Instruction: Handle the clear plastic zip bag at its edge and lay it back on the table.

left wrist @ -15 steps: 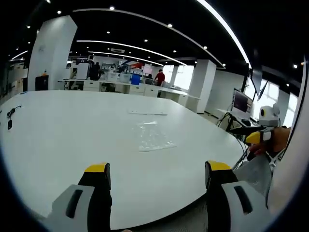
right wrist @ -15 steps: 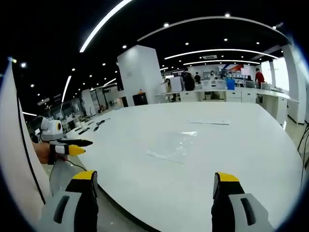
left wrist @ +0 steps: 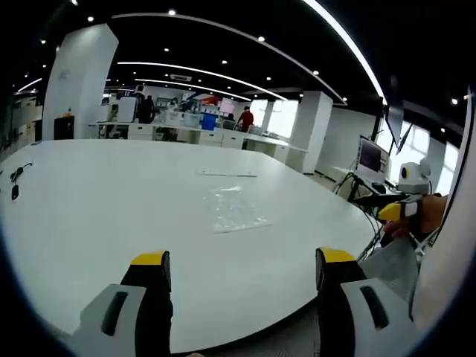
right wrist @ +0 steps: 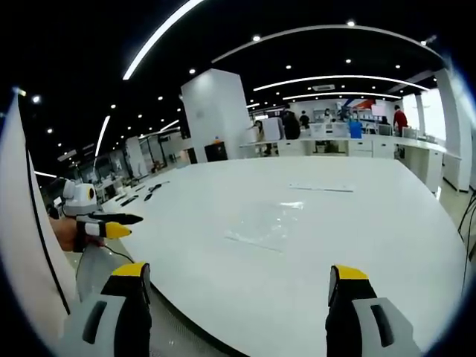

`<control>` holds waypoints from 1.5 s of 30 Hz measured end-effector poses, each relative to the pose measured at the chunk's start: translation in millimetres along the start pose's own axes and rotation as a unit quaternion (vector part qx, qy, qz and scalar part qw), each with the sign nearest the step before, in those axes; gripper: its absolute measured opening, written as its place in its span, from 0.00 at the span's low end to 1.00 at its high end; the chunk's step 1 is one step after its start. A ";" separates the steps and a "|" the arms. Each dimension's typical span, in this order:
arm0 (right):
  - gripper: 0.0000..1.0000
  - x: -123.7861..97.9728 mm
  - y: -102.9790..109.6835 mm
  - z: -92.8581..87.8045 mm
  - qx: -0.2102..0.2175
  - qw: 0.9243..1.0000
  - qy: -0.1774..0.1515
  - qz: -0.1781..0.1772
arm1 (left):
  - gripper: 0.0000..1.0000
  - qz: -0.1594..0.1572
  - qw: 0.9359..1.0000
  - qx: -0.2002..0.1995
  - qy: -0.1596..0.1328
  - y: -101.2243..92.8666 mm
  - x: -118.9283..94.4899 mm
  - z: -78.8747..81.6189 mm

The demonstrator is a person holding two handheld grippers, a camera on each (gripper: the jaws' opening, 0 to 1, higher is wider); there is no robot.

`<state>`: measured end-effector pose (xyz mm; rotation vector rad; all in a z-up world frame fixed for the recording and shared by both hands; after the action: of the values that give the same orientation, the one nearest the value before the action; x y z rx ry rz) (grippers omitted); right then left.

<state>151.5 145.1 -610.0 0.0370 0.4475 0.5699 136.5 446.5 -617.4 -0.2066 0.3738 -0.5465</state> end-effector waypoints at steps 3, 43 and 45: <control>1.00 0.1 0.5 0.4 -0.001 1.000 0.001 0.000 | 0.79 0.000 1.000 0.000 0.000 -1.4 0.0 1.0; 1.00 2.0 5.1 -1.5 -0.002 1.000 0.015 0.009 | 0.78 -0.004 1.000 0.001 0.008 4.9 0.6 -3.9; 1.00 2.4 6.9 -2.3 0.000 1.000 0.017 0.012 | 0.78 -0.005 1.000 0.002 0.009 6.3 0.7 -5.3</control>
<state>148.9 152.0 -611.9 0.0324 0.4807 0.5954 137.9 450.9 -624.2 -0.1999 0.3885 -0.5586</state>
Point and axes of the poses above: the point that each gripper's makers call its tool centre point, and the gripper's own axes: x roughly forward along the fingers, y roughly to its left, z roughly out of its top, the point moved 4 cm from there along -x, roughly backward along the fingers, and after that the axes turned 6 degrees about -z, right-handed, at the moved point
